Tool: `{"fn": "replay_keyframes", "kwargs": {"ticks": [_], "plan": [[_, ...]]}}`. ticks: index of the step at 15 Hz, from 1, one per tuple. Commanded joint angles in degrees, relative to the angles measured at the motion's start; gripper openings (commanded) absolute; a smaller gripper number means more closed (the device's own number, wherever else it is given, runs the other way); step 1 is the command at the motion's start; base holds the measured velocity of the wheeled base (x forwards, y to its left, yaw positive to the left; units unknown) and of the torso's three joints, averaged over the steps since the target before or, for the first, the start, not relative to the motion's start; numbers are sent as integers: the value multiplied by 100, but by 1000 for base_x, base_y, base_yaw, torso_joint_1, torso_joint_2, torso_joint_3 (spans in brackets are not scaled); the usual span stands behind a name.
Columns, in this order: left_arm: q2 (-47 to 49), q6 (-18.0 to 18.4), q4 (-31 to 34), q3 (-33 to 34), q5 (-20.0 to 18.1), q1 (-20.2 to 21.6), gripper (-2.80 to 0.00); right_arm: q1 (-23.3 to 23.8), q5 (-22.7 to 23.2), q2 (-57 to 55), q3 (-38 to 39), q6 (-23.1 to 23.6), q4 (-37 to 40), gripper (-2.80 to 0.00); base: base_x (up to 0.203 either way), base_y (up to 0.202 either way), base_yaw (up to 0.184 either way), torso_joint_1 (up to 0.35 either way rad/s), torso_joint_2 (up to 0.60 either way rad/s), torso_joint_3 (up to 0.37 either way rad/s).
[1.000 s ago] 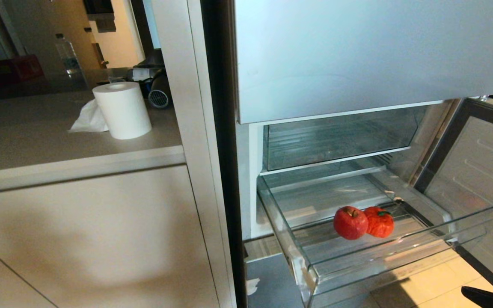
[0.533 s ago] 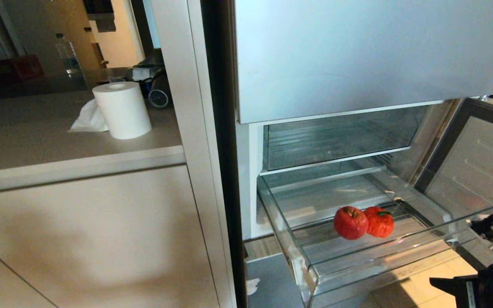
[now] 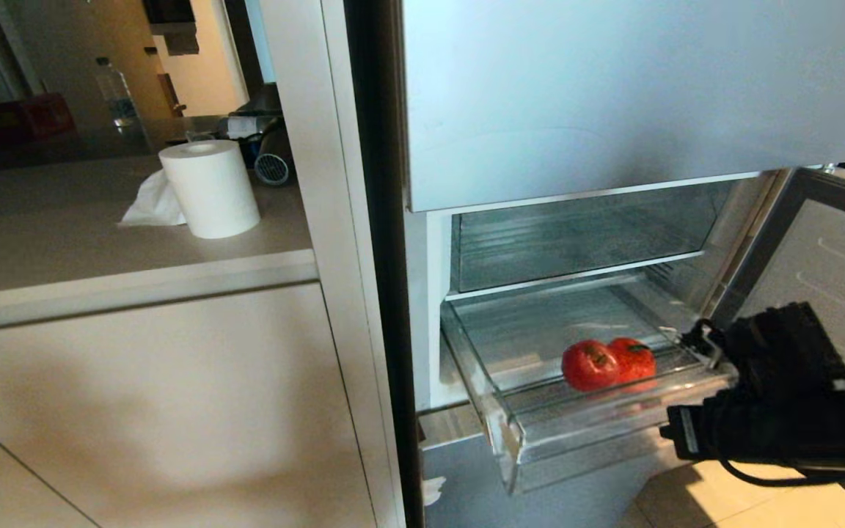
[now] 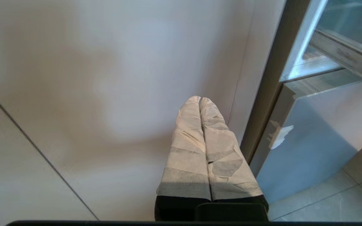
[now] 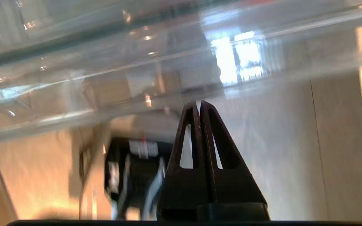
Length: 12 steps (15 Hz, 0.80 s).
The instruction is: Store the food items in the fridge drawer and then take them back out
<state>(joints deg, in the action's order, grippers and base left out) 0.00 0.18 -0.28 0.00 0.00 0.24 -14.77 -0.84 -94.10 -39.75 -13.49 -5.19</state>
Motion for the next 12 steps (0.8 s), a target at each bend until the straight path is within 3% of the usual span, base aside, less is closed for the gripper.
{"fn": "replay_keyframes", "kwargs": {"ticks": [1,3,5,6,10,12], "plan": [[9,-1,-7,9,0,2,-280,14,10,-1183,-479,-38,-967,-280,0,0,0,0,0,0],[9,-1,1,2,0,2,-280,-6,16,-1748,-929,-320,-1828,-280,0,0,0,0,0,0],[9,-1,-1,6,0,2,-280,-42,21,-1950,-1112,-1323,-2826,-280,0,0,0,0,0,0],[9,-1,2,9,0,2,-280,-43,22,-1852,-1033,-1422,-2945,-280,0,0,0,0,0,0],[9,-1,-7,9,0,2,-280,-44,24,-914,-326,-1360,-2983,-280,0,0,0,0,0,0],[9,-1,-7,0,0,2,-280,-44,18,-110,239,-1112,-2979,-280,0,0,0,0,0,0]]}}
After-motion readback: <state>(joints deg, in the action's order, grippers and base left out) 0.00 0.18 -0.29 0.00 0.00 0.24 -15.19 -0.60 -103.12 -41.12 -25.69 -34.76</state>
